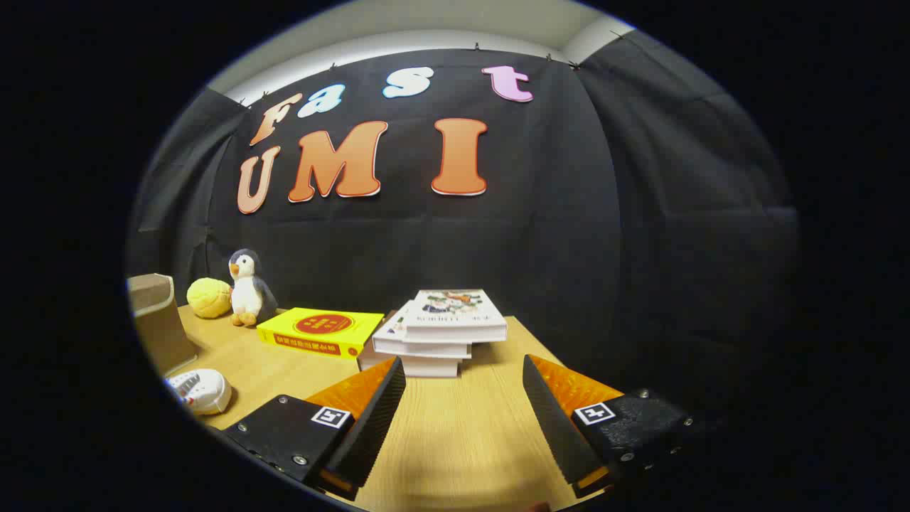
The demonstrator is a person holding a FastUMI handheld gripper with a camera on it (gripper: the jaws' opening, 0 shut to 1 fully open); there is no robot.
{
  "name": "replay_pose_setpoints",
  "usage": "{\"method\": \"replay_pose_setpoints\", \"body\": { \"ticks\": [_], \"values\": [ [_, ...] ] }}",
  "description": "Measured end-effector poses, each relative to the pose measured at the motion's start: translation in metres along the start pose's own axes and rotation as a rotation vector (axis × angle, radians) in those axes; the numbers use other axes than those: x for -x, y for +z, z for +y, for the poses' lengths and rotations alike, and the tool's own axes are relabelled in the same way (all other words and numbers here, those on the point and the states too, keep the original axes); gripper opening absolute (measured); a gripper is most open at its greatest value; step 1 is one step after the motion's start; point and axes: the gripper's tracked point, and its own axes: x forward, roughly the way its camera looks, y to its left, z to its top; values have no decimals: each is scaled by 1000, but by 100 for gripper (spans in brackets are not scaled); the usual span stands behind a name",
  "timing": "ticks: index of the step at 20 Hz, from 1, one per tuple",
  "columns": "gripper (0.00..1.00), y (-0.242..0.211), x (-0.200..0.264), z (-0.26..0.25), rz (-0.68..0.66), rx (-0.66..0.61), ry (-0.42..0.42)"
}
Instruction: Open the storage box then place both shoes into the box .Put the left shoe in first, then the right shoe, with the right side of both shoes facing outward in a uniform manner.
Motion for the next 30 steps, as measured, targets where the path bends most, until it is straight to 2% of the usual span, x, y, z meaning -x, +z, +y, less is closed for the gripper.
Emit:
{"method": "replay_pose_setpoints", "body": {
  "ticks": [4, 7, 11, 13, 19, 22, 30],
  "values": [
    [98, 85, 27, 46, -36, 30, 102],
    [98, 139, 68, 82, -93, 76, 134],
    [98, 168, 126, 137, -87, 42, 144],
    [98, 172, 150, 160, -84, -5, 130],
    [99, 155, 197, 187, -12, -42, -5],
    [99, 151, 217, 200, -1, -69, -47],
    [99, 155, 230, 202, 29, -76, -47]
  ]
}}
